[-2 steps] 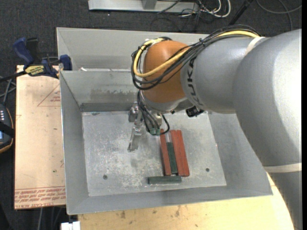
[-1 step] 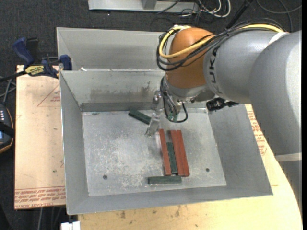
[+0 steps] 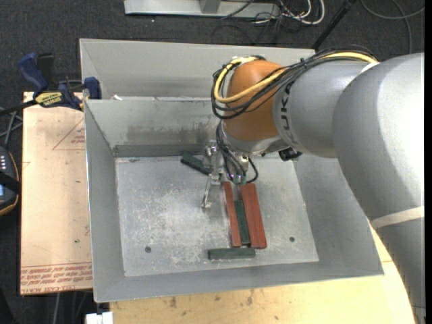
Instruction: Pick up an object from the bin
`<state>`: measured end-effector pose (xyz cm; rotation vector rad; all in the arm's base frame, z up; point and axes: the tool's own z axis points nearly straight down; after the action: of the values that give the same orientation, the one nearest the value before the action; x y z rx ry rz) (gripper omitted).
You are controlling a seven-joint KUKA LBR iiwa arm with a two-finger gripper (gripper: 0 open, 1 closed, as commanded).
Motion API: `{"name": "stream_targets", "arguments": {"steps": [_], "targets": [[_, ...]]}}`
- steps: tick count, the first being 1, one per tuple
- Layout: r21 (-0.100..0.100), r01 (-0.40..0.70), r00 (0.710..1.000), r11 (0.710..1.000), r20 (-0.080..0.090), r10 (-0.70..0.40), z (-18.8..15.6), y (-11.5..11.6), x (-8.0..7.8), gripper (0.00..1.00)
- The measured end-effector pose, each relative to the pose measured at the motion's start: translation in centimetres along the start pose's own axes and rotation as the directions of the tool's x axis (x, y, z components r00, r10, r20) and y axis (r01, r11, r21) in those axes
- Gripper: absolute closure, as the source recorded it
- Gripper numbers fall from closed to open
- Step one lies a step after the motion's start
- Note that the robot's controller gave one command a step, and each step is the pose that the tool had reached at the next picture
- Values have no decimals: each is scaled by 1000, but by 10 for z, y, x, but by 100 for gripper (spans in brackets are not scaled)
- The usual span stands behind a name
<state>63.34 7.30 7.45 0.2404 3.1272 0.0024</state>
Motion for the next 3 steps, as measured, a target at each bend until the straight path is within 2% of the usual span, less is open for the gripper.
{"name": "stream_targets", "arguments": {"steps": [1, 3], "targets": [[-2, -357, 934, 934, 3, 357, 1, 11, 10, 100], [-1, -358, 934, 934, 1, 358, 0, 11, 11, 100]]}}
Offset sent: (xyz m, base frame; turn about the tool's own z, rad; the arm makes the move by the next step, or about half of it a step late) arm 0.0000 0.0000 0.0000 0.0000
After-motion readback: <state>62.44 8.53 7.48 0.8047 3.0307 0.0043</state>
